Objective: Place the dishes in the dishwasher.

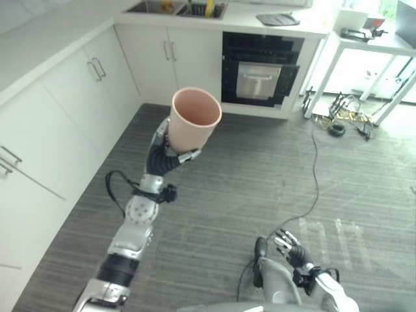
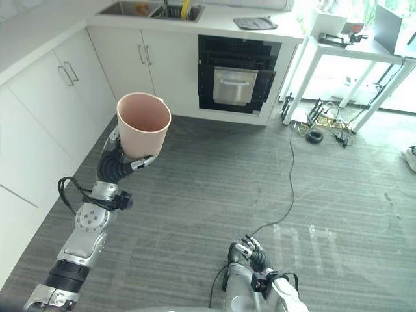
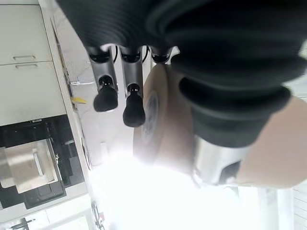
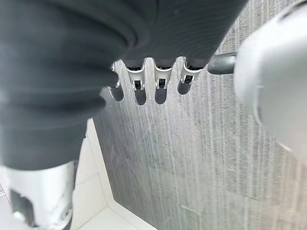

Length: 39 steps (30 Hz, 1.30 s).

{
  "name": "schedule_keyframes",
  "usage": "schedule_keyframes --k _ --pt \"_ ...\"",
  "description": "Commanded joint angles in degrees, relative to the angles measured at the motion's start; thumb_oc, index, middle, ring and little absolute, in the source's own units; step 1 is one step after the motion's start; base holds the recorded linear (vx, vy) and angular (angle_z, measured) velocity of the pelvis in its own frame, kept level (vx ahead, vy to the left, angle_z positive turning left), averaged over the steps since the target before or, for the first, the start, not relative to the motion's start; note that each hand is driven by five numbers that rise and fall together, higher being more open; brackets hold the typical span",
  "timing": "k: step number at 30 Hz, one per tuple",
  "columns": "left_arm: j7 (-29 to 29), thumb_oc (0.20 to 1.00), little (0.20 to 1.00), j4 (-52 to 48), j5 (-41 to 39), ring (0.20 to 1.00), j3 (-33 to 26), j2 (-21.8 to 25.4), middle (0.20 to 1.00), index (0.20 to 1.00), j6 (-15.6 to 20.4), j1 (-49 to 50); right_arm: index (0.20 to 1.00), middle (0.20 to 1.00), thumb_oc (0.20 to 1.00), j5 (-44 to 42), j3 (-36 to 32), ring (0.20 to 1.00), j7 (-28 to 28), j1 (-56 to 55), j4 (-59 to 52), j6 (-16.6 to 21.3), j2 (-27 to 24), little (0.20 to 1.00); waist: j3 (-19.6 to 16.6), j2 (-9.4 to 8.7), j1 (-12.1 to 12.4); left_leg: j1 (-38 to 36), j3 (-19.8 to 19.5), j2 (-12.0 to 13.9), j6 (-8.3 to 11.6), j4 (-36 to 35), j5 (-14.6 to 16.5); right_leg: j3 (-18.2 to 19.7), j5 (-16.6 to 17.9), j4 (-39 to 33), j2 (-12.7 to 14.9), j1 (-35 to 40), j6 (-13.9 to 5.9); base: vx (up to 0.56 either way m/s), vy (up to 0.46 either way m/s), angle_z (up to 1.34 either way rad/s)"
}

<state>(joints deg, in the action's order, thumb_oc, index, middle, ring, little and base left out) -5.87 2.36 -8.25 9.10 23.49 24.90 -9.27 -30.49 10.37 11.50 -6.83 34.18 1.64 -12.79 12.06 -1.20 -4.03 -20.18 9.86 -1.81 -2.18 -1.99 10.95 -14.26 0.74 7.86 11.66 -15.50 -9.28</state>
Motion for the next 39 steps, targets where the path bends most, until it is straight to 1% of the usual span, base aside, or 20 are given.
schedule_keyframes --k 1,4,6,8,10,13,14,15,17,19,20,21,24,25,26,28,31,32,35,39 --pt "0.8 0.200 0.200 -4.3 0.3 0.200 -0.4 2.0 0.200 0.200 3.3 -1.4 1.000 1.000 1.000 -2.3 -1.0 1.000 0.8 1.8 -1.6 2.5 2.0 1.000 0.5 -0.36 -0.9 4.3 3.9 -1.4 -1.45 -3.0 -1.2 -1.4 11.8 -4.8 0.7 9.7 -2.90 0.37 -0.204 0.13" --pt "1.1 0.200 0.200 -5.1 0.5 0.200 -0.6 1.9 0.200 0.200 2.3 -0.8 1.000 1.000 1.000 -3.0 -0.9 1.000 1.7 1.5 -1.3 2.2 1.5 1.000 -0.2 -0.24 -1.0 2.1 5.0 -0.6 -1.12 -2.8 -0.7 -2.5 8.8 -5.3 0.1 11.7 -2.21 0.39 -0.263 0.30" --pt "0.9 0.200 0.200 -5.2 -0.4 0.200 -0.6 1.6 0.200 0.200 1.7 -0.1 1.000 1.000 1.000 -3.3 -0.5 1.000 2.0 1.6 -1.0 1.8 1.3 1.000 -0.7 -0.11 -1.8 1.6 4.5 0.3 -0.66 -0.3 0.3 -0.6 6.0 -3.9 -1.8 11.8 -1.10 0.42 -0.323 0.03" --pt "0.2 0.200 0.200 -6.7 -0.3 0.200 -1.5 1.4 0.200 0.200 2.1 1.8 1.000 1.000 1.000 -2.4 0.1 1.000 2.9 1.9 -1.4 1.1 0.2 1.000 -1.4 0.31 -2.0 1.7 4.3 1.8 0.89 3.8 0.3 0.6 2.8 -2.6 -4.5 12.7 1.71 0.40 -0.311 -0.19" --pt "-0.8 0.200 0.200 -7.6 -0.2 0.200 -2.2 1.3 0.200 0.200 2.3 2.7 1.000 1.000 1.000 -1.7 0.3 1.000 3.6 2.1 -1.3 0.9 -0.5 1.000 -1.8 0.52 -1.7 3.5 3.7 3.4 2.38 10.0 -2.1 1.1 0.6 -2.2 -6.6 14.0 4.06 0.31 -0.294 -0.41" --pt "-1.6 0.200 0.200 -8.3 -1.5 0.200 -3.7 1.2 0.200 0.200 2.3 3.5 1.000 1.000 1.000 -0.8 0.7 1.000 4.6 2.7 -0.3 0.7 -1.9 1.000 -2.4 0.24 -0.6 8.3 2.5 5.8 5.55 25.6 -9.0 0.9 -2.5 -2.8 -9.5 16.7 7.70 0.36 -0.411 -0.44" --pt "-0.9 0.200 0.200 -8.4 -2.3 0.200 -4.4 1.1 0.200 0.200 2.2 3.9 1.000 1.000 1.000 -1.1 0.9 1.000 4.9 2.8 0.7 1.2 -2.6 1.000 -2.1 -0.78 0.4 14.0 2.7 7.7 6.36 37.8 -11.6 0.7 -3.7 -3.1 -10.0 18.6 9.34 0.37 -0.425 -0.26" --pt "-0.4 0.200 0.200 -8.3 -2.8 0.200 -4.6 1.0 0.200 0.200 2.1 4.2 1.000 1.000 1.000 -1.5 0.8 1.000 4.9 2.9 1.3 1.5 -2.8 1.000 -1.8 -0.84 0.9 17.1 2.8 10.4 7.58 44.5 -11.9 0.7 -5.3 -3.1 -11.0 20.2 10.10 0.33 -0.387 -0.10" --pt "0.4 0.200 0.200 -8.1 -3.2 0.200 -5.0 0.9 0.200 0.200 2.0 4.1 1.000 1.000 1.000 -2.1 0.6 1.000 5.0 2.8 1.9 2.1 -2.9 1.000 -1.2 -1.26 1.4 22.0 3.5 13.1 7.41 47.7 -12.0 -0.1 -6.3 -3.3 -11.3 22.2 10.96 0.25 -0.178 -0.14" --pt "0.1 0.200 0.200 -7.1 -2.7 0.200 -4.7 0.9 0.200 0.200 2.7 3.7 1.000 1.000 1.000 -2.1 0.5 1.000 5.3 3.2 3.2 2.7 -3.0 1.000 -0.1 -1.30 1.9 24.9 3.9 11.7 6.20 40.2 -11.3 1.2 -7.0 -4.3 -11.8 24.8 10.83 0.37 0.109 -0.15" --pt "-0.5 0.200 0.200 -6.7 -3.0 0.200 -4.7 1.2 0.200 0.200 3.2 3.6 1.000 1.000 1.000 -1.8 0.3 1.000 4.7 3.5 3.9 2.2 -2.9 1.000 -0.1 -0.97 1.7 23.3 5.2 10.4 6.48 23.9 -12.6 2.8 -7.7 -5.6 -11.9 26.6 9.74 0.34 0.288 -0.52" --pt "-0.6 0.200 0.200 -6.7 -3.1 0.200 -4.8 1.3 0.200 0.200 3.3 3.6 1.000 1.000 1.000 -1.8 0.3 1.000 4.6 3.5 3.9 2.2 -2.9 1.000 0.0 -0.72 1.9 23.4 5.3 10.1 6.02 18.6 -14.9 2.9 -7.0 -5.8 -11.9 26.4 9.64 0.30 0.289 -0.77" --pt "-0.6 0.200 0.200 -6.8 -3.2 0.200 -4.8 1.3 0.200 0.200 3.3 3.6 1.000 1.000 1.000 -1.9 0.3 1.000 4.5 3.6 4.0 2.1 -2.9 1.000 0.0 -0.66 2.0 23.0 4.9 9.8 6.19 15.7 -15.7 3.1 -7.0 -6.0 -11.8 26.7 9.40 0.13 0.127 -0.72" --pt "0.4 0.200 0.200 -7.5 -3.8 0.200 -5.4 1.2 0.200 0.200 3.6 4.6 1.000 1.000 1.000 -2.5 0.3 1.000 3.5 3.0 3.9 2.2 -2.9 1.000 0.1 0.60 2.6 23.3 2.5 11.7 8.74 1.9 -22.0 4.1 -7.3 -7.2 -11.7 28.5 8.07 0.52 0.493 -0.32" --pt "1.0 0.200 0.200 -7.4 -4.0 0.200 -5.8 0.9 0.200 0.200 4.3 4.7 1.000 1.000 1.000 -2.2 -0.1 1.000 3.3 2.3 4.0 2.7 -3.0 1.000 0.0 0.86 2.3 23.6 4.7 12.8 9.13 0.2 -22.1 3.2 -7.5 -7.5 -10.5 29.0 7.39 0.70 0.670 0.16" --pt "0.5 0.200 0.200 -6.8 -3.7 0.200 -5.8 0.5 0.200 0.200 5.3 4.8 1.000 1.000 1.000 -1.8 -0.1 1.000 3.1 1.6 4.5 2.8 -2.9 1.000 -0.6 0.41 1.9 21.8 6.6 11.7 8.73 0.1 -18.0 1.9 -9.3 -7.0 -8.0 31.1 5.91 0.42 0.513 -0.26" --pt "-0.6 0.200 0.200 -6.1 -2.8 0.200 -5.3 0.5 0.200 0.200 4.7 3.1 1.000 1.000 1.000 -1.6 -0.2 1.000 3.9 0.7 4.9 2.6 -2.1 1.000 -1.1 0.71 2.2 20.9 5.8 9.2 6.18 1.5 -15.1 1.6 -10.3 -4.6 -6.6 31.8 5.16 0.32 0.464 -0.26" --pt "0.3 0.200 0.200 -4.8 -3.0 0.200 -4.9 0.6 0.200 0.200 4.7 1.3 1.000 1.000 1.000 -0.6 -0.1 1.000 3.4 -0.2 4.2 2.3 -0.8 1.000 -1.7 0.84 2.0 18.9 5.0 6.7 4.40 0.7 -13.8 1.2 -10.9 -1.5 -5.9 31.5 4.66 0.37 0.508 0.00" --pt "1.8 0.200 0.200 -4.4 -2.5 0.200 -3.4 0.6 0.200 0.200 3.5 -1.0 1.000 1.000 1.000 -1.6 -0.2 1.000 1.3 -0.5 2.3 2.1 0.9 1.000 -2.1 0.74 1.4 16.1 3.7 2.7 1.07 -1.7 -12.2 1.6 -6.9 7.9 -4.5 27.7 2.21 0.26 0.416 0.32" --pt "2.5 0.200 0.200 -4.5 -2.4 0.200 -2.5 1.1 0.200 0.200 3.0 -1.7 1.000 1.000 1.000 -0.6 -0.1 1.000 0.8 -1.3 0.0 2.2 2.2 1.000 -1.9 1.17 1.2 13.6 3.6 0.0 -1.61 -3.0 -10.2 -0.1 -2.0 24.4 -3.2 20.9 0.04 0.15 0.302 0.58"
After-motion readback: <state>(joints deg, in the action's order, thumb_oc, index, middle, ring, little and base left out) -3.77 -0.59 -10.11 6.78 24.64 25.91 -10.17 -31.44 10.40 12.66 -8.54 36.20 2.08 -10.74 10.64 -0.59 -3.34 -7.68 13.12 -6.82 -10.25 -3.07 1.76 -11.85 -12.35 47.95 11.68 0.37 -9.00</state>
